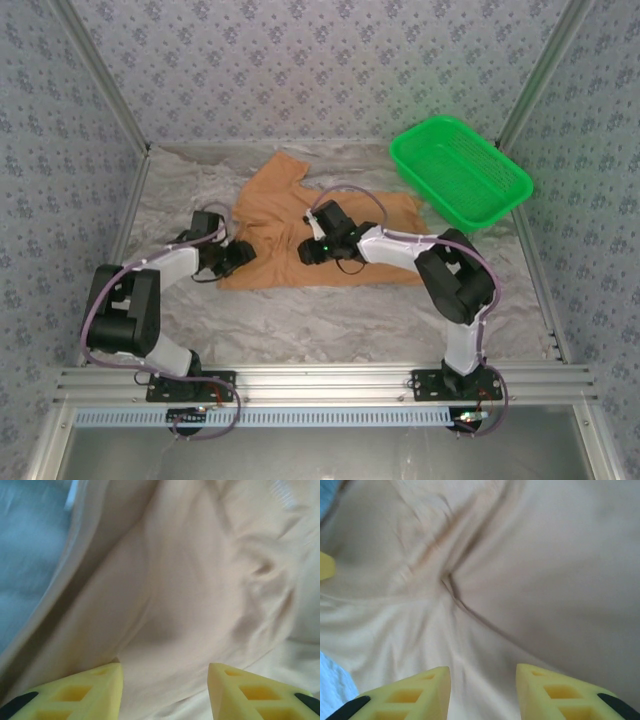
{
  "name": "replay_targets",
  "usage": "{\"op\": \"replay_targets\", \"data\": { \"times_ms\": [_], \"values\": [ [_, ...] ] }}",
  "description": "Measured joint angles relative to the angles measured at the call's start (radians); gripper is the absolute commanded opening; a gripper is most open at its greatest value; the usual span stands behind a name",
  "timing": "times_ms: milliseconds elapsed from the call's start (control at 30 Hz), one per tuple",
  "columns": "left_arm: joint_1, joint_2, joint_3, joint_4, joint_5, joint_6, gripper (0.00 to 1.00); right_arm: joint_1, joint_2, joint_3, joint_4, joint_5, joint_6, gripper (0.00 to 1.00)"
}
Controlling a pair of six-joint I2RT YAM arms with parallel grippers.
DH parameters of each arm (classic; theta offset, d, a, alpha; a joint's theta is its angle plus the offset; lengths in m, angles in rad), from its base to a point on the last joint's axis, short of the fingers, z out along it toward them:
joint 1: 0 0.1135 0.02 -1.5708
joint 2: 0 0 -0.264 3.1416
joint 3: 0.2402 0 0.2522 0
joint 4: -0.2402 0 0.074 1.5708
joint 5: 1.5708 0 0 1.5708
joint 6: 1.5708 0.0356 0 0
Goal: Fold the inside-out t-shirt
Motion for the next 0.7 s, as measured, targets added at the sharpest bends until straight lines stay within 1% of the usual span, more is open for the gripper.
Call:
{"op": "replay_targets", "data": {
  "times_ms": [133, 233, 333, 500, 700],
  "values": [
    [0.0, -0.09, -0.074, -0.023, -0.009, 0.003, 0.48, -0.002, -0.005, -0.06, -0.029, -0.006, 0.0, 0.42],
    [0.0, -0.168, -0.135, -0.049, -0.013, 0.003, 0.49, -0.002, -0.024, -0.073, -0.03, -0.01, 0.0, 0.43],
    [0.0, -0.207, -0.143, -0.09, -0.029, 0.003, 0.5, -0.002, -0.04, -0.079, -0.035, -0.017, 0.0, 0.43],
    [0.0, -0.171, -0.058, -0.089, -0.038, -0.003, 0.49, -0.002, -0.041, -0.082, -0.039, -0.024, 0.0, 0.42],
    [-0.002, 0.006, 0.109, -0.01, -0.026, -0.003, 0.47, -0.002, -0.041, -0.082, -0.039, -0.024, 0.0, 0.43]
  ]
}}
